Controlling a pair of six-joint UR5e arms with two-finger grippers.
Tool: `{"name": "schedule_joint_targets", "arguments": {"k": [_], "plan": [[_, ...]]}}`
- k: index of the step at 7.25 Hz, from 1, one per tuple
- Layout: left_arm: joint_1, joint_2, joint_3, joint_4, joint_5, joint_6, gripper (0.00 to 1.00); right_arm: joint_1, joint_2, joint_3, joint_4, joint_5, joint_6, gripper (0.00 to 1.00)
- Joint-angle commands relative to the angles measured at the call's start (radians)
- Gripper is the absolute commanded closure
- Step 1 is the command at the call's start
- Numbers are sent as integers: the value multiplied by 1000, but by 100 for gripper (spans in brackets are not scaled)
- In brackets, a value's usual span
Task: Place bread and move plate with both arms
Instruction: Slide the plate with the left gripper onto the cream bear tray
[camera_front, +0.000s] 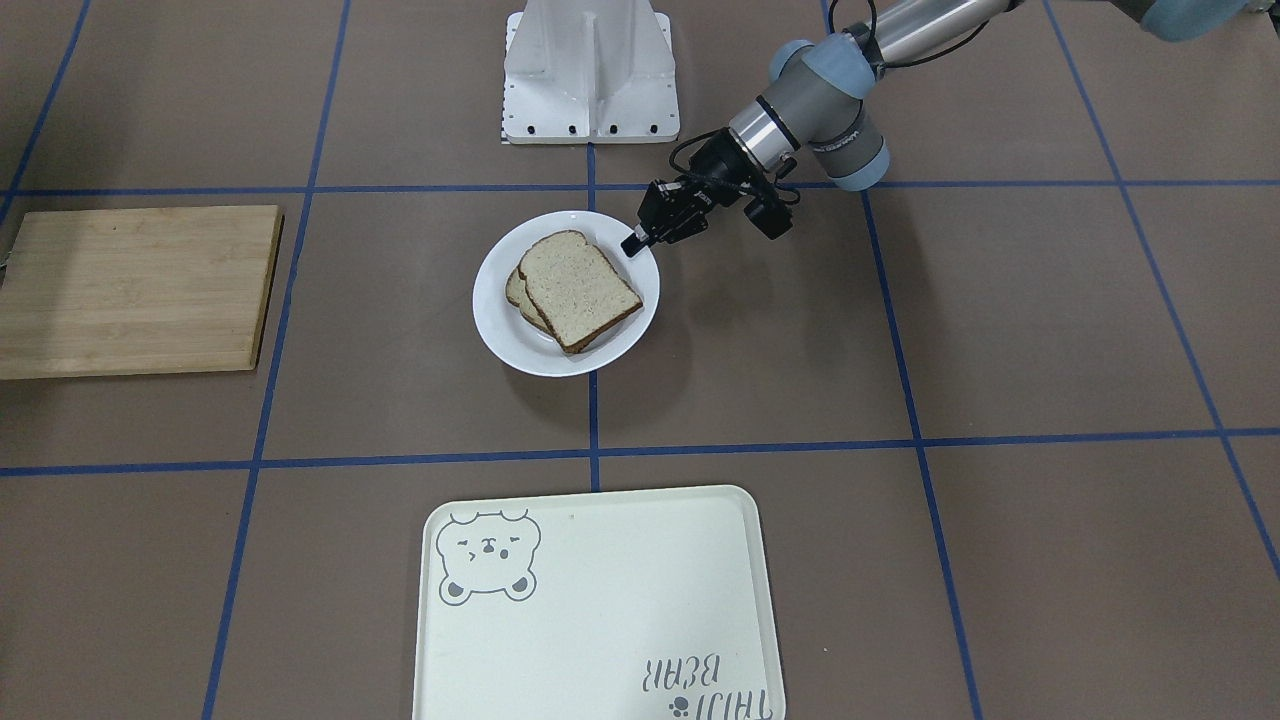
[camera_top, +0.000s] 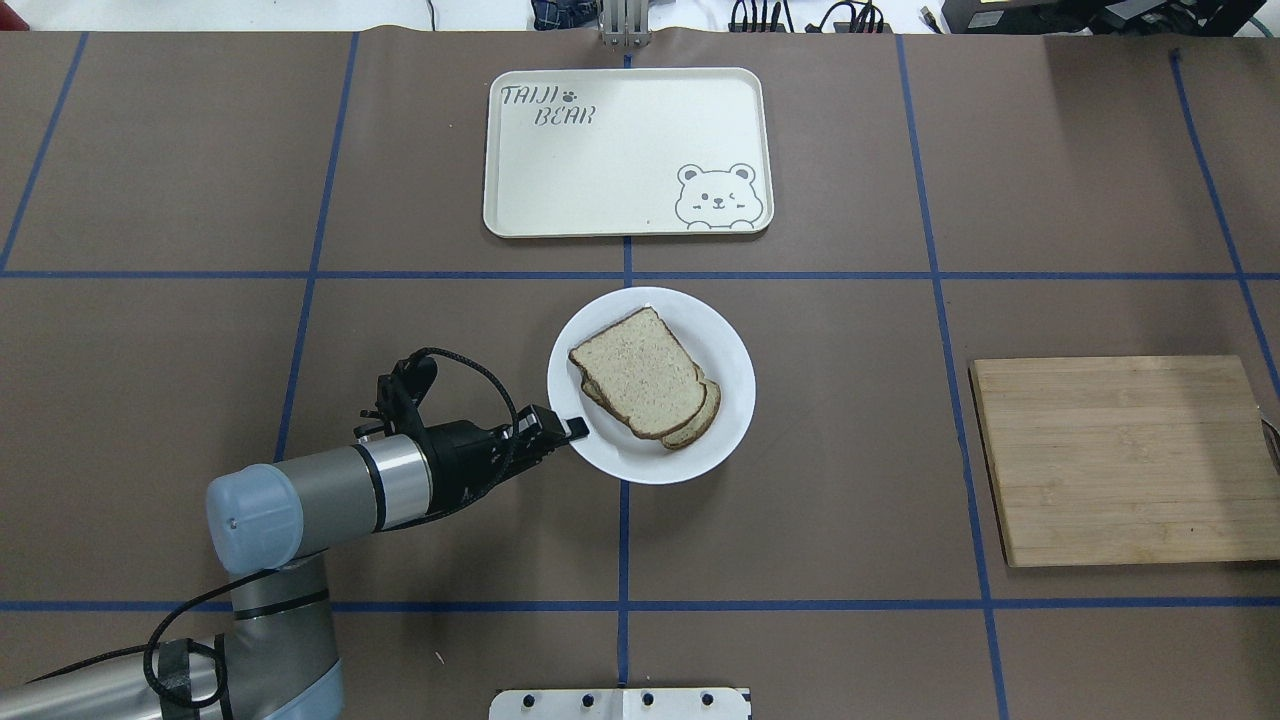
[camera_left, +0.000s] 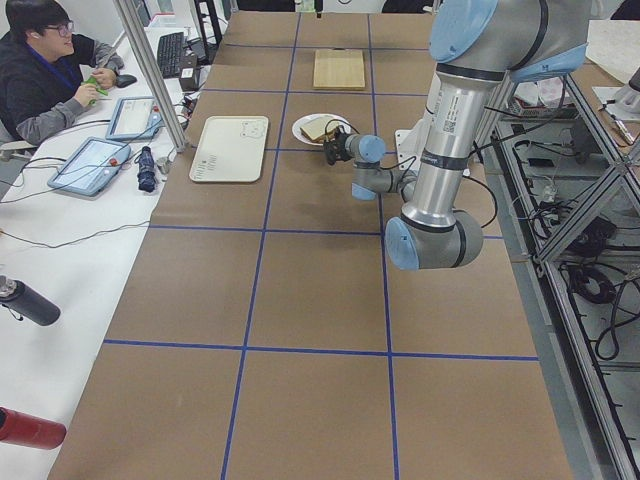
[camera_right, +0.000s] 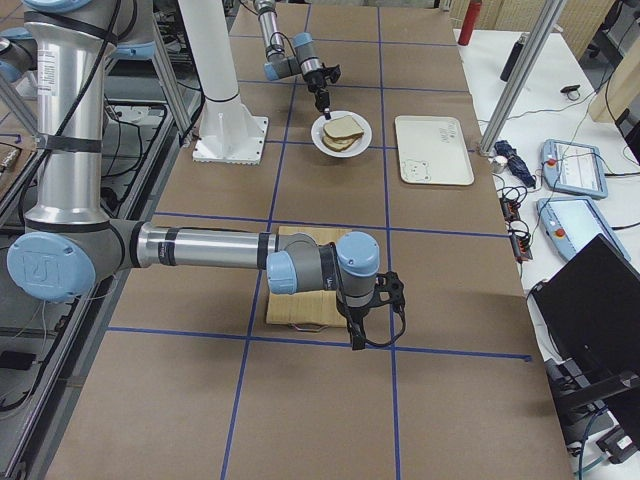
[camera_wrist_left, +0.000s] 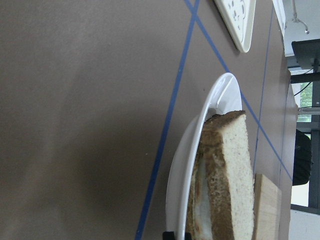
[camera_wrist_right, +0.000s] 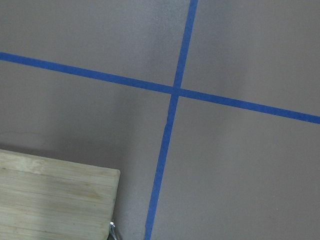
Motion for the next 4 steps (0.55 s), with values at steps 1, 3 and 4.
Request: {"name": "schedule_joint_targets", "arguments": {"k": [1, 3, 4], "plan": [[-72, -66, 19, 81, 47, -187, 100, 0, 6, -5, 0, -1, 0, 0], [-132, -223, 86, 312, 156, -400, 100, 0, 14, -18, 2, -1, 0, 0], [-164, -280, 165, 338, 194, -465, 100, 0, 16, -18, 2, -1, 0, 0]]}}
